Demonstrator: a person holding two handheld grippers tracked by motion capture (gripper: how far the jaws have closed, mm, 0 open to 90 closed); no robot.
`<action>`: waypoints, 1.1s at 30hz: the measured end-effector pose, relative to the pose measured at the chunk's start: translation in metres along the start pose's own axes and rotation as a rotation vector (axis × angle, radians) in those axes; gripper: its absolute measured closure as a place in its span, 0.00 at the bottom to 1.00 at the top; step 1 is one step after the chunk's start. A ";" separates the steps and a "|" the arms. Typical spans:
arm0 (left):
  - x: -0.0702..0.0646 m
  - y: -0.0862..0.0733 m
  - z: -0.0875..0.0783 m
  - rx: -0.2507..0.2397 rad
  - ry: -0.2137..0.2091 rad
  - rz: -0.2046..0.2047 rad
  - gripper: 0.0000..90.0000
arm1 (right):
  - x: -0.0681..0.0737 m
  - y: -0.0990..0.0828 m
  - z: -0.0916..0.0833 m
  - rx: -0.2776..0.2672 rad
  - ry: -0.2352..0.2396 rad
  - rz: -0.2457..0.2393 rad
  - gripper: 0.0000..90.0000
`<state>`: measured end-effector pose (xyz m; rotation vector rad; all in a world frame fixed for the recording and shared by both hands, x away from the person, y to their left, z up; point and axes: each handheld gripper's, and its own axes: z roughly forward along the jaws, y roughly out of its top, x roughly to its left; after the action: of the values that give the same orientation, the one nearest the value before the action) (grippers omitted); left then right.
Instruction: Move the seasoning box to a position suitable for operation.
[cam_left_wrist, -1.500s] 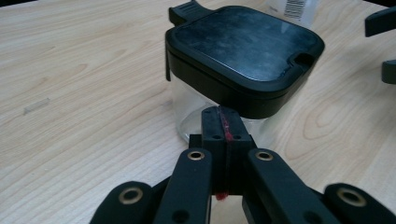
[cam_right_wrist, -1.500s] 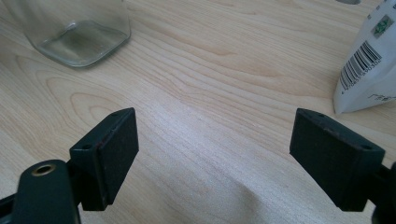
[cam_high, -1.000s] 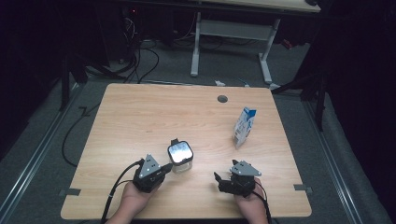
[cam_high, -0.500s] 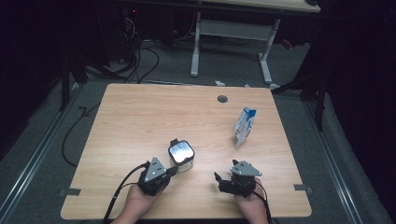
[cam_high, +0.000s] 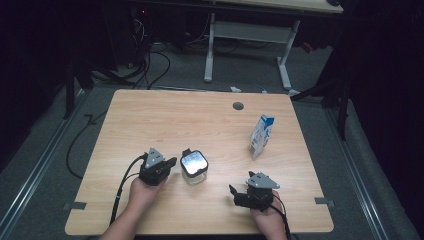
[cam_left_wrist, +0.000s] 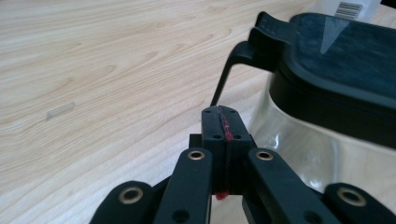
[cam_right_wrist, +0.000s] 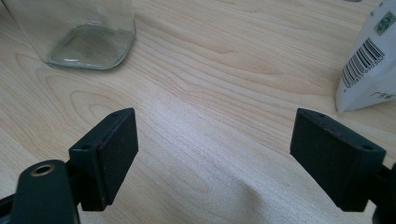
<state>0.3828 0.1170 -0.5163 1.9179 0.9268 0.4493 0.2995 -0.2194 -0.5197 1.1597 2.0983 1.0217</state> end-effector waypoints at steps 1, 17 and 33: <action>0.000 0.000 0.002 -0.003 -0.008 -0.006 1.00 | 0.000 0.000 0.000 0.000 0.001 0.000 0.17; -0.025 -0.001 -0.005 -0.009 -0.084 0.057 1.00 | 0.002 -0.001 0.002 0.009 0.004 -0.007 0.17; -0.038 -0.013 -0.020 -0.003 -0.090 0.067 1.00 | 0.001 -0.001 0.000 0.001 0.009 0.001 0.17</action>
<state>0.3399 0.1040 -0.5150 1.9549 0.8045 0.3996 0.2992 -0.2191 -0.5204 1.1583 2.1055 1.0286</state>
